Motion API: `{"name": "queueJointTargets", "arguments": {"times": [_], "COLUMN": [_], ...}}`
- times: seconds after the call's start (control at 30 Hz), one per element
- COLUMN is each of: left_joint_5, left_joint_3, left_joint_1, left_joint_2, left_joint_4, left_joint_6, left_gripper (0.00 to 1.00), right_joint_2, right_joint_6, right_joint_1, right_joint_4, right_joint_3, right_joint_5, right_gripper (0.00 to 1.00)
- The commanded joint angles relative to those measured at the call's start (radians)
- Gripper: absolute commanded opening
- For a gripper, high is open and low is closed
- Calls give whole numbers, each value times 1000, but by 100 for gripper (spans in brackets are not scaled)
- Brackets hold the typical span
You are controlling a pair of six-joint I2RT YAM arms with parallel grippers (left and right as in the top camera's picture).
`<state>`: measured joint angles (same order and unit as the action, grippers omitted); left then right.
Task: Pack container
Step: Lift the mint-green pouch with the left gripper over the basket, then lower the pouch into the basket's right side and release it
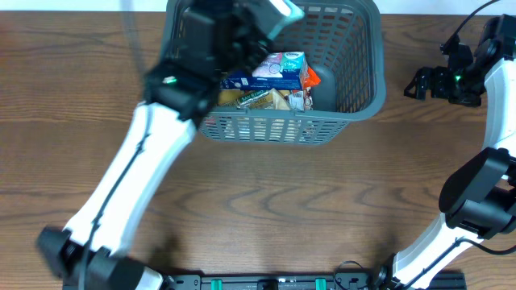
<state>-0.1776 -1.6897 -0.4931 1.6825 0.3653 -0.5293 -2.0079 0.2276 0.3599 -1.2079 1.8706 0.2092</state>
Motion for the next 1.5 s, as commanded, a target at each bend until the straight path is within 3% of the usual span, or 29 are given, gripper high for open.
{"name": "queueJointTargets", "arguments": {"times": [0.0,0.23,0.4,0.63,0.9,0.93,1.0,1.03,1.07,1.1,1.23,1.47], "left_joint_5": [-79,-105,-119,-118,-117,-117,-103,-85,-67,-50,5,41], "left_joint_3": [-29,-29,-29,-29,-29,-29,-29,-29,-29,-29,-29,-32], "left_joint_1": [-39,-117,-142,-141,-140,-140,-140,-140,-140,-140,-140,-105], "left_joint_2": [61,165,214,248,248,248,248,248,248,248,241,173], "left_joint_4": [-5,58,210,351,337,335,329,326,322,322,322,228], "left_joint_6": [-182,-432,-518,-541,-555,-555,-555,-555,-555,-555,-529,-344], "left_gripper": [6,6,6,6,8,17,48,74,93,98,99,99], "right_joint_2": [-5,-5,-5,-5,-5,-5,-5,-5,-5,-5,-5,-5], "right_joint_6": [10,10,14,14,14,14,14,14,14,14,15,16], "right_joint_1": [-8,-8,-8,-8,-8,-8,-8,-8,-8,-8,-8,-8], "right_joint_4": [-1,0,0,0,-1,-1,-1,-1,-1,-1,0,4], "right_joint_3": [-1,-1,-1,-1,-1,-1,-1,-1,-1,-1,-1,-1], "right_joint_5": [8,8,8,8,8,8,8,8,8,8,8,10], "right_gripper": [99,99,99,99,99,99,99,99,99,99,99,99]}}
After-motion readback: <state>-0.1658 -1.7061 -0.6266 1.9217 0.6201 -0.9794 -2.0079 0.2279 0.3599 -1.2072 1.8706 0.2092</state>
